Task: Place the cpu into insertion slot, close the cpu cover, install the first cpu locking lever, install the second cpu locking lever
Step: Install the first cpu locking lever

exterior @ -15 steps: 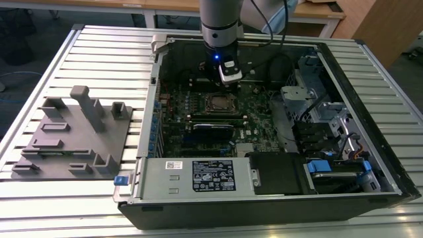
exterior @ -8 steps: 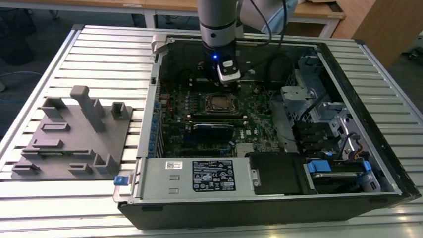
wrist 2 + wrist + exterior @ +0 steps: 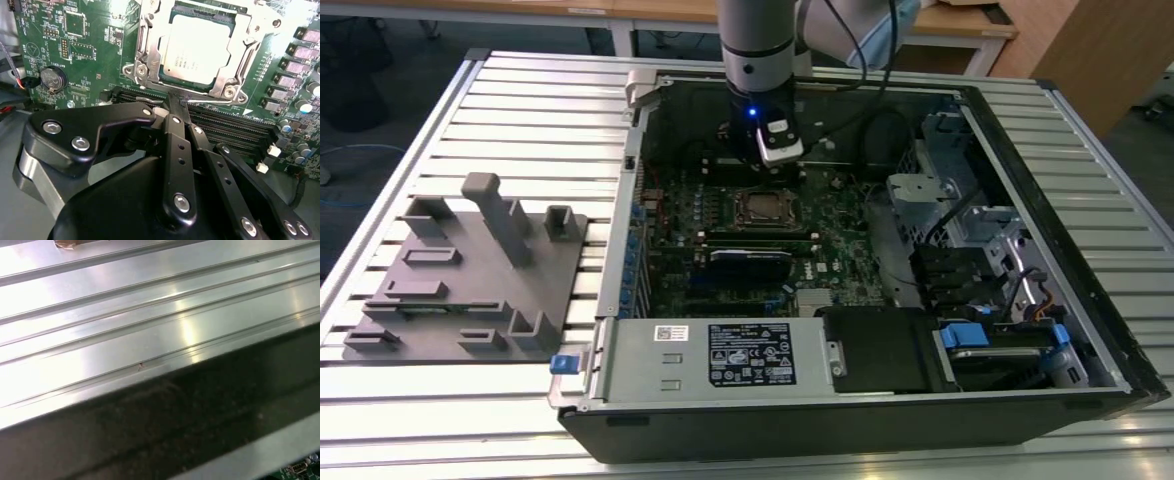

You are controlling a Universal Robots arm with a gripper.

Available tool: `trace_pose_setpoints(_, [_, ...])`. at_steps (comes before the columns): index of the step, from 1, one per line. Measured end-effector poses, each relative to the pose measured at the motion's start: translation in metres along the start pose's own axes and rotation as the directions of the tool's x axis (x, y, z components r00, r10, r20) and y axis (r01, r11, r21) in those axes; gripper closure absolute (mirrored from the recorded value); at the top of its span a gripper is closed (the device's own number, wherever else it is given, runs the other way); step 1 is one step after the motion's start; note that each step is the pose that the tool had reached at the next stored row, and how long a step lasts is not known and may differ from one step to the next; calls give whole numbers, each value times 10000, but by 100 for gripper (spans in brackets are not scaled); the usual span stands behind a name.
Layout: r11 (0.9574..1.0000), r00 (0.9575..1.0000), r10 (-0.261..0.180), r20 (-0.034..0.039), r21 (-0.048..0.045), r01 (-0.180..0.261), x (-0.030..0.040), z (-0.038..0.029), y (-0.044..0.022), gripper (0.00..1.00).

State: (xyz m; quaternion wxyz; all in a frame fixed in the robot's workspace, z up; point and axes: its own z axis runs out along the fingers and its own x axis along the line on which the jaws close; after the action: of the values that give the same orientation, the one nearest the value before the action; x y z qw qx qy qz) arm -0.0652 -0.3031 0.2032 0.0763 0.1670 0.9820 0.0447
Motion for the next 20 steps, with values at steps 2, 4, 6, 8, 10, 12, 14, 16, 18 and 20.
trace_pose_setpoints(2, [10000,10000,5,0,0,-5,0,1,1,90])
trace_pose_setpoints(4, [10000,10000,11,2,1,-11,3,2,13,90])
trace_pose_setpoints(6, [10000,10000,15,3,6,-15,8,3,27,90])
trace_pose_setpoints(8, [10000,10000,22,5,10,-22,12,4,37,90])
trace_pose_setpoints(10, [10000,10000,45,10,17,-45,11,4,38,90])
trace_pose_setpoints(12, [9999,10000,96,23,42,-96,7,6,41,90])
trace_pose_setpoints(14, [9998,9999,166,41,73,-166,2,9,42,90])
trace_pose_setpoints(16, [9997,9997,237,58,98,-237,0,11,42,90])
trace_pose_setpoints(18, [9995,9996,288,68,118,-289,0,12,42,90])
trace_pose_setpoints(20, [9993,9994,347,80,135,-348,1,18,42,90])
